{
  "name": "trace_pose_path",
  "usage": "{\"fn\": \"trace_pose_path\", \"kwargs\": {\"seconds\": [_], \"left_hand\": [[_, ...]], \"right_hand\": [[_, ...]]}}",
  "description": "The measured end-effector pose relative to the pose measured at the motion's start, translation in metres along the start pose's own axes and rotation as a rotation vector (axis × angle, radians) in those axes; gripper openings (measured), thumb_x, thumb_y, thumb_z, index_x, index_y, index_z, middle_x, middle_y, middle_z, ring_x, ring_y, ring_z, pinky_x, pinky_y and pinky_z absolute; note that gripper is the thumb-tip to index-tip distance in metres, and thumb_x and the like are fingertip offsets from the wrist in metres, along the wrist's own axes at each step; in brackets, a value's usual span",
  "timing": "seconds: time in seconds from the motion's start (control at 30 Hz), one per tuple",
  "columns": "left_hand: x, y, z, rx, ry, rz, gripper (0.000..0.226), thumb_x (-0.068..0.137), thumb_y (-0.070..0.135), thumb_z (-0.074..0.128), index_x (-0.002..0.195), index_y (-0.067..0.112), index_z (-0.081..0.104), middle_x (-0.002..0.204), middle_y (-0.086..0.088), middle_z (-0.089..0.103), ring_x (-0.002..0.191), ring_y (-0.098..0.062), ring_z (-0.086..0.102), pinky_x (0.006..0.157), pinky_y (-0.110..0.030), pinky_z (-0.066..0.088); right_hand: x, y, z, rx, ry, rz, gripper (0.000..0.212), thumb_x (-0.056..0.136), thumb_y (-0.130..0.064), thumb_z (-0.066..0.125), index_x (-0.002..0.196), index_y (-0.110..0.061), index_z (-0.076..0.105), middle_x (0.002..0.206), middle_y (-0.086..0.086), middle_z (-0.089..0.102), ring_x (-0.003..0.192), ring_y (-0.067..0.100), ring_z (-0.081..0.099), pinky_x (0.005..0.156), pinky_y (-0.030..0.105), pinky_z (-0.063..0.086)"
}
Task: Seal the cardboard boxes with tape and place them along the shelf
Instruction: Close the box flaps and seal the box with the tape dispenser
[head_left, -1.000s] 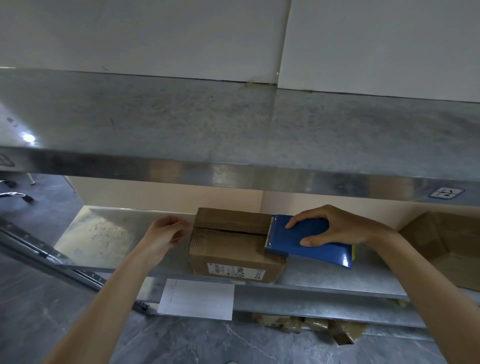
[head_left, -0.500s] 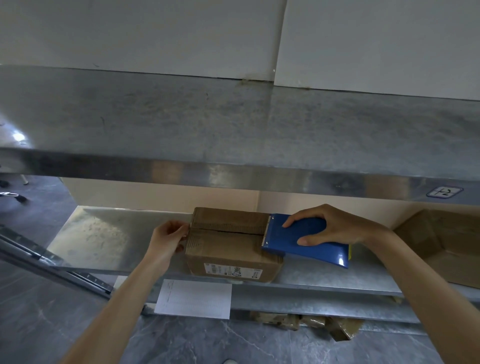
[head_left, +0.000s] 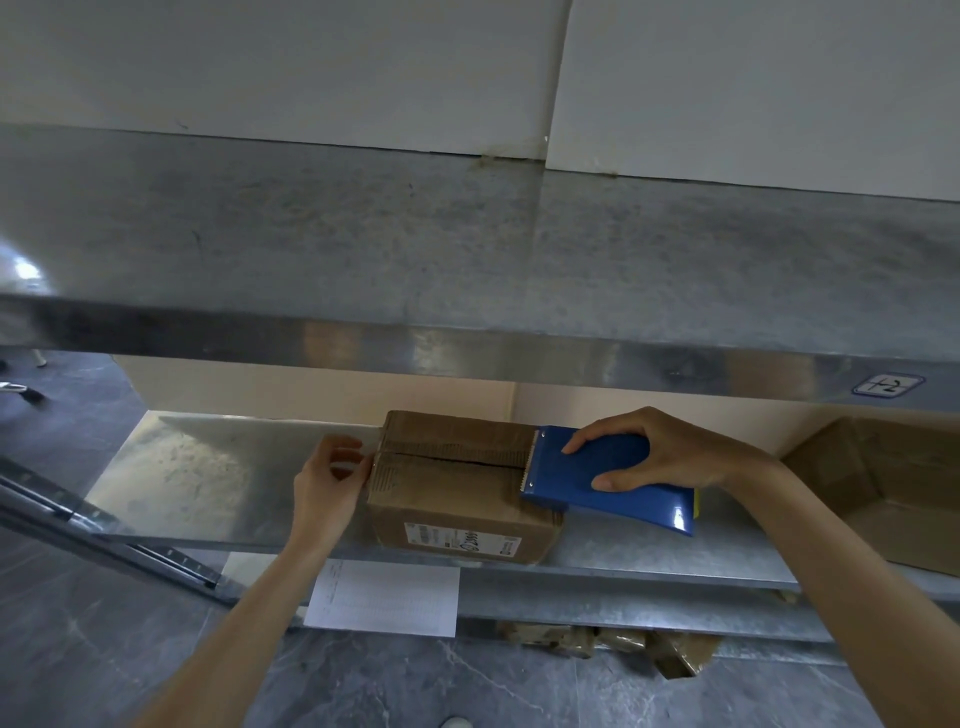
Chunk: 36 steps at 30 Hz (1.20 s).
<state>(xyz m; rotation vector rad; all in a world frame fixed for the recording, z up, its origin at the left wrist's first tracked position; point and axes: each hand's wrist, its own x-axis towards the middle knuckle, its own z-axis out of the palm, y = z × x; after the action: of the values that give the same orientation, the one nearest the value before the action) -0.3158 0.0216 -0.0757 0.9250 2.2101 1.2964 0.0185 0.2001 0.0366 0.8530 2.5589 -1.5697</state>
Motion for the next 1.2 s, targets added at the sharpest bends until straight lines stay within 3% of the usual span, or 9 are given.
{"fn": "trace_pose_path", "kwargs": {"seconds": [0.13, 0.3, 0.47, 0.6, 0.73, 0.83, 0.93, 1.03, 1.2], "left_hand": [[-0.003, -0.01, 0.004, 0.084, -0.03, -0.016, 0.011, 0.091, 0.009, 0.066, 0.101, 0.009, 0.062, 0.084, 0.0, 0.067, 0.076, -0.01, 0.064, 0.067, -0.018, 0.049], [0.006, -0.001, 0.005, 0.018, 0.045, -0.039, 0.017, 0.088, 0.024, 0.073, 0.097, 0.016, 0.061, 0.081, 0.003, 0.066, 0.074, -0.008, 0.063, 0.064, -0.021, 0.047], [0.0, -0.008, 0.007, 0.092, -0.001, -0.033, 0.014, 0.088, 0.008, 0.07, 0.1, 0.006, 0.062, 0.082, -0.003, 0.067, 0.072, -0.012, 0.062, 0.065, -0.02, 0.05], [-0.001, -0.002, 0.001, 0.098, 0.025, -0.011, 0.015, 0.085, 0.005, 0.072, 0.095, 0.01, 0.062, 0.08, 0.0, 0.067, 0.074, -0.015, 0.065, 0.068, -0.023, 0.051], [0.002, 0.022, -0.002, -0.051, 0.081, 0.093, 0.015, 0.088, 0.023, 0.073, 0.097, 0.021, 0.061, 0.094, 0.005, 0.068, 0.088, -0.009, 0.066, 0.067, -0.01, 0.045], [0.0, 0.04, 0.007, 0.027, -0.108, 0.276, 0.029, 0.092, 0.043, 0.064, 0.117, 0.032, 0.055, 0.129, 0.01, 0.055, 0.118, -0.009, 0.054, 0.091, -0.022, 0.043], [0.0, 0.048, 0.019, 0.322, -0.351, 0.457, 0.071, 0.08, 0.077, 0.053, 0.138, 0.037, 0.044, 0.153, 0.019, 0.031, 0.143, -0.002, 0.019, 0.113, -0.035, 0.022], [0.003, 0.05, 0.025, 0.453, -0.408, 0.504, 0.094, 0.07, 0.092, 0.039, 0.148, 0.04, 0.03, 0.159, 0.024, 0.015, 0.147, 0.003, 0.0, 0.119, -0.036, 0.009], [0.001, 0.048, 0.025, 0.585, -0.433, 0.531, 0.111, 0.062, 0.1, 0.031, 0.154, 0.038, 0.023, 0.162, 0.02, 0.013, 0.15, -0.003, 0.0, 0.124, -0.043, 0.012]], "right_hand": [[-0.001, 0.001, 0.001, 0.016, 0.01, -0.003, 0.039, 0.076, -0.047, 0.077, 0.114, -0.045, 0.067, 0.121, -0.021, 0.063, 0.111, 0.003, 0.061, 0.092, 0.025, 0.052], [-0.002, 0.001, 0.001, 0.012, 0.012, 0.003, 0.037, 0.077, -0.044, 0.078, 0.113, -0.046, 0.067, 0.121, -0.023, 0.063, 0.111, 0.002, 0.06, 0.093, 0.024, 0.052], [-0.002, 0.001, 0.001, 0.009, 0.014, 0.008, 0.037, 0.078, -0.042, 0.078, 0.113, -0.046, 0.067, 0.121, -0.024, 0.063, 0.11, 0.0, 0.06, 0.09, 0.019, 0.051], [-0.002, 0.0, 0.0, 0.002, 0.014, 0.009, 0.037, 0.079, -0.042, 0.078, 0.114, -0.046, 0.067, 0.121, -0.024, 0.062, 0.11, 0.0, 0.06, 0.091, 0.02, 0.051], [-0.002, -0.001, 0.001, 0.003, 0.013, 0.0, 0.037, 0.077, -0.044, 0.077, 0.113, -0.046, 0.067, 0.12, -0.025, 0.062, 0.11, 0.001, 0.06, 0.09, 0.02, 0.052], [-0.003, -0.001, 0.001, 0.001, 0.016, -0.001, 0.037, 0.076, -0.046, 0.077, 0.112, -0.047, 0.067, 0.12, -0.025, 0.062, 0.109, 0.0, 0.06, 0.089, 0.019, 0.051], [-0.003, -0.002, 0.001, -0.004, 0.019, 0.002, 0.037, 0.078, -0.045, 0.077, 0.113, -0.047, 0.067, 0.119, -0.027, 0.062, 0.109, -0.001, 0.059, 0.088, 0.018, 0.05], [-0.005, -0.002, 0.002, -0.009, 0.025, 0.0, 0.037, 0.079, -0.044, 0.077, 0.114, -0.046, 0.067, 0.121, -0.026, 0.062, 0.112, -0.002, 0.059, 0.091, 0.016, 0.049], [-0.007, -0.003, 0.005, -0.027, 0.03, 0.0, 0.037, 0.08, -0.045, 0.077, 0.115, -0.046, 0.066, 0.123, -0.025, 0.062, 0.113, -0.001, 0.058, 0.095, 0.02, 0.049]]}}
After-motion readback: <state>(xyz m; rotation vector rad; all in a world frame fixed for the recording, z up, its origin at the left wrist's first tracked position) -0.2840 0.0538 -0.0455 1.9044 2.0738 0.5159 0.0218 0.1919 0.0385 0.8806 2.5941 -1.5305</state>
